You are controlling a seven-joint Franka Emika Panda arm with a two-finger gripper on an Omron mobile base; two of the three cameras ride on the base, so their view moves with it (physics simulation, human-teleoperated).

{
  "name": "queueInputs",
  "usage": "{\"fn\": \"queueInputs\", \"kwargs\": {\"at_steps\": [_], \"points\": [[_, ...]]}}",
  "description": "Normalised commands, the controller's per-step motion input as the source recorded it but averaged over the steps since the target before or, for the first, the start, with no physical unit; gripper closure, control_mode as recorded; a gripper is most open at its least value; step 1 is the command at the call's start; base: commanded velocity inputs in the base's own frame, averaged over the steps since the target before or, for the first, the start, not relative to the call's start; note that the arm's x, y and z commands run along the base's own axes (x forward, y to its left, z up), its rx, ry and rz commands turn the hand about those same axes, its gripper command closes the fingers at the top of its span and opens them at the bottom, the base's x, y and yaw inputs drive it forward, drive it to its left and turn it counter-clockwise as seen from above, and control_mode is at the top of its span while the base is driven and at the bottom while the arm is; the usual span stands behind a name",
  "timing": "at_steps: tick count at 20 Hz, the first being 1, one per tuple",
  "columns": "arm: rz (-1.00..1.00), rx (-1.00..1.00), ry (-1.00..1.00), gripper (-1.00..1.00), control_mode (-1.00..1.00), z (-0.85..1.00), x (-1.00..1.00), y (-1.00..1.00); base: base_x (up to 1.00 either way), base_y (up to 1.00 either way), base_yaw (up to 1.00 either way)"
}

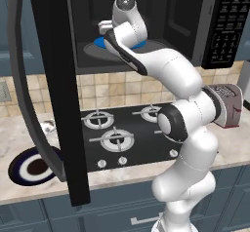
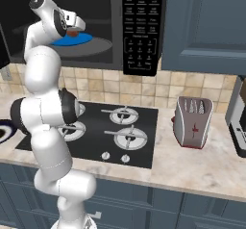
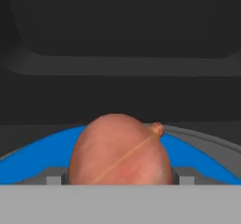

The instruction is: Pick the onion from the microwave and place it on plate located on the counter.

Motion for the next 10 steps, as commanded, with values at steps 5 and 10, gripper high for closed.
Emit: {"fn": "queueInputs", "kwargs": {"at_steps": [5,10], "points": [[0.0,0.0,-0.03,1.0,-1.0,-0.07,-0.44,-0.08,0.0,0.0,0.0],[0.0,0.0,-0.24,1.0,-1.0,0.0,-0.95,-0.09,0.0,0.0,0.0]]}}
